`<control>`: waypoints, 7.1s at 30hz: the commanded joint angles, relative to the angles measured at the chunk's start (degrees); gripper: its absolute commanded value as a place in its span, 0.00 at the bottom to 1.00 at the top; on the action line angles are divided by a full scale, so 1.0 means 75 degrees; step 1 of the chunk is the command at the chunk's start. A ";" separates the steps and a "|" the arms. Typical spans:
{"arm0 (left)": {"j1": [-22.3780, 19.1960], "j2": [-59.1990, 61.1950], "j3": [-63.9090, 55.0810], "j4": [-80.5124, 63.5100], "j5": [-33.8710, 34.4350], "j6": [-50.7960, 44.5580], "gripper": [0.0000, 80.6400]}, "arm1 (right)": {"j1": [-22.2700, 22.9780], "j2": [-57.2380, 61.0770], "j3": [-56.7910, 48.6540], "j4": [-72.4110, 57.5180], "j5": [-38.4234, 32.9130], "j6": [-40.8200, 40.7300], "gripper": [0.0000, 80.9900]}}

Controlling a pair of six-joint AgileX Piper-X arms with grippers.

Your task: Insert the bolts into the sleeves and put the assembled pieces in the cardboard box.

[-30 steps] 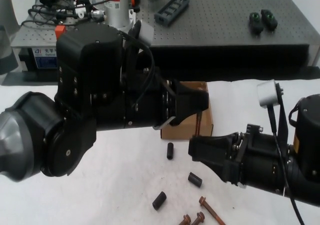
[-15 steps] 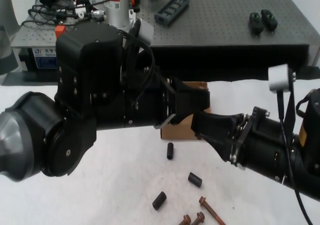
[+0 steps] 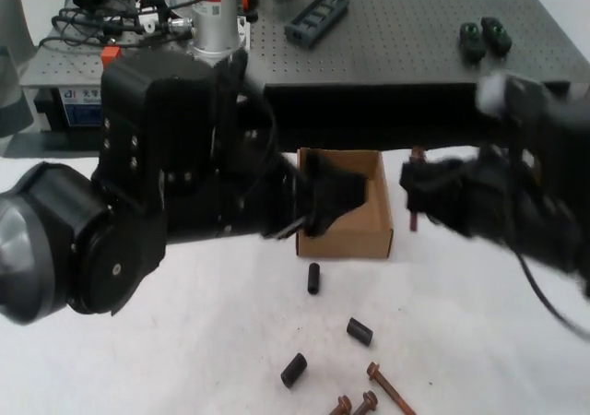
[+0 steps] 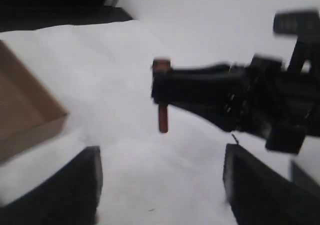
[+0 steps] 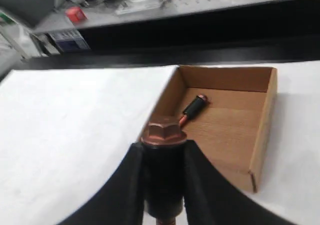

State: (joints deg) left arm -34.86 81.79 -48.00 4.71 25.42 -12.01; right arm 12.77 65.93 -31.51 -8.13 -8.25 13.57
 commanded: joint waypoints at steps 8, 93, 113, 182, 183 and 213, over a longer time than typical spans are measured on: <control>-0.0268 0.1454 -0.0873 0.2783 -0.1181 0.1924 0.51 | -0.0212 0.5595 -0.5608 0.2992 0.0655 -0.1462 0.04; 0.0041 -0.1058 0.0119 0.1877 0.0470 0.0682 0.01 | 0.1011 0.3634 -0.3004 0.6224 0.0028 -0.2682 0.04; -0.0885 -0.1627 0.1901 -0.3671 0.1850 -0.1174 0.01 | 0.0188 -0.0964 0.0354 -0.2170 -0.3987 0.3281 0.04; 0.0046 0.7620 -0.9722 0.5159 -0.2515 0.0731 0.03 | -0.0927 -0.1923 0.0306 0.5135 -0.1026 -0.1306 0.43; 0.0046 0.7626 -0.9719 0.5157 -0.2571 0.0731 0.07 | -0.0830 -0.1741 0.0251 0.5210 -0.0893 -0.1306 0.43; 0.0824 0.1616 -0.3083 0.4719 -0.2830 0.1678 0.26 | 0.1370 0.5616 -0.4381 0.6443 0.1497 -0.4045 0.35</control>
State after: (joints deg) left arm -28.54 95.27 -72.04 40.98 2.36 -0.64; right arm 22.81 106.69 -63.10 39.23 -0.38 -16.11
